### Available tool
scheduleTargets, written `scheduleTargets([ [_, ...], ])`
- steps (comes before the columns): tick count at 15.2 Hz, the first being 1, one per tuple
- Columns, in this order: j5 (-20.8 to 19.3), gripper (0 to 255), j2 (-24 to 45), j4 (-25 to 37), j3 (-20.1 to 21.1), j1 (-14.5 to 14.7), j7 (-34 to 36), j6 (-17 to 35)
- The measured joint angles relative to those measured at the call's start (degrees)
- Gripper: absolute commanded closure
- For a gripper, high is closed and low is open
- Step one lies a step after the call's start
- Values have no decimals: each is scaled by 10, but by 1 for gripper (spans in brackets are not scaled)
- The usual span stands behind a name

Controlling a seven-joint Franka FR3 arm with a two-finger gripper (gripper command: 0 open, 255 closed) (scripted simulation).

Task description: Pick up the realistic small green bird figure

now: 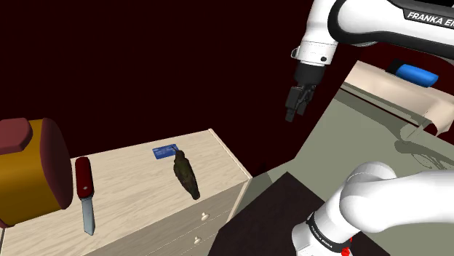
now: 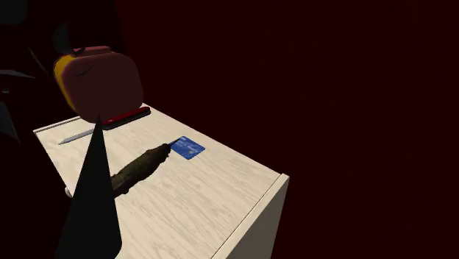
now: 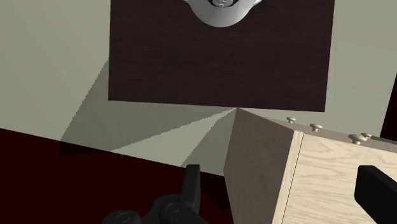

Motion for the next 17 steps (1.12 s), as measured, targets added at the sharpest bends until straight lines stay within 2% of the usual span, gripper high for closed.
scheduleTargets([
  [2, 4, 0, -2, -7, 4, 2, 4, 9],
  [4, 20, 0, -7, -29, 19, 8, 20, 41],
  [11, 83, 0, 2, -101, 93, 38, 86, 192],
  [17, 123, 0, 57, -123, 165, 57, 142, 334],
])
